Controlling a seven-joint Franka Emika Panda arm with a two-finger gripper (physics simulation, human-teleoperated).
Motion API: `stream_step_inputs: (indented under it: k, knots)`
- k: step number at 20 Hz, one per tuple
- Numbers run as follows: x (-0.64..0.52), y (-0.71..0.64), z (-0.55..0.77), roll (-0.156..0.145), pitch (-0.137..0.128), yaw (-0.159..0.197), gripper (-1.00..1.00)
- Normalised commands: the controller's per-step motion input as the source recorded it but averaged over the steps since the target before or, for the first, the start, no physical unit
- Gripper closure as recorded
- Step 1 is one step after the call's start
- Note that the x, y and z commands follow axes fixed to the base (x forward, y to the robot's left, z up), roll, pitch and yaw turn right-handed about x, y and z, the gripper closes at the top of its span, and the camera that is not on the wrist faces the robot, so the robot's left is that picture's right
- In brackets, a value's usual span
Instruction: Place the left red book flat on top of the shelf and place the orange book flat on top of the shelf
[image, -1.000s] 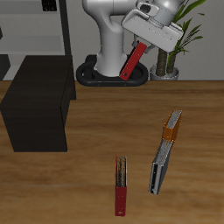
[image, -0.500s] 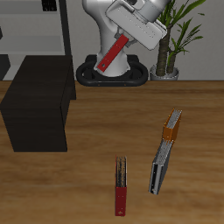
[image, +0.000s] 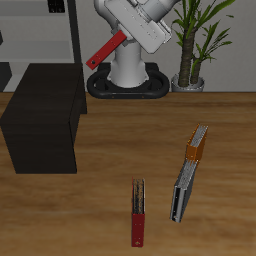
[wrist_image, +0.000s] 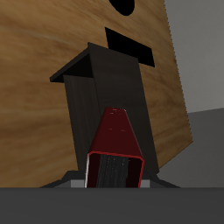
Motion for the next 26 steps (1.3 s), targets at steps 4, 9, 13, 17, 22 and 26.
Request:
stream_step_inputs:
  k: [4,9,13,17,22,26]
  knots:
    - [-0.06,-0.30,0.03,-0.059,-0.017,-0.014,1.00]
    - [-0.07,-0.29,0.02,-0.040,-0.014,-0.006,1.00]
    - [-0.03,-0.22,0.04,-0.034,-0.011,-0.004,1.00]
    - [-0.04,-0.38,-0.05,-0.059,0.003,-0.019,1.00]
    - [-0.12,-0.39,-0.15,-0.044,0.020,-0.003,1.00]
    - [-0.06,-0.31,-0.15,-0.047,0.049,-0.034,1.00]
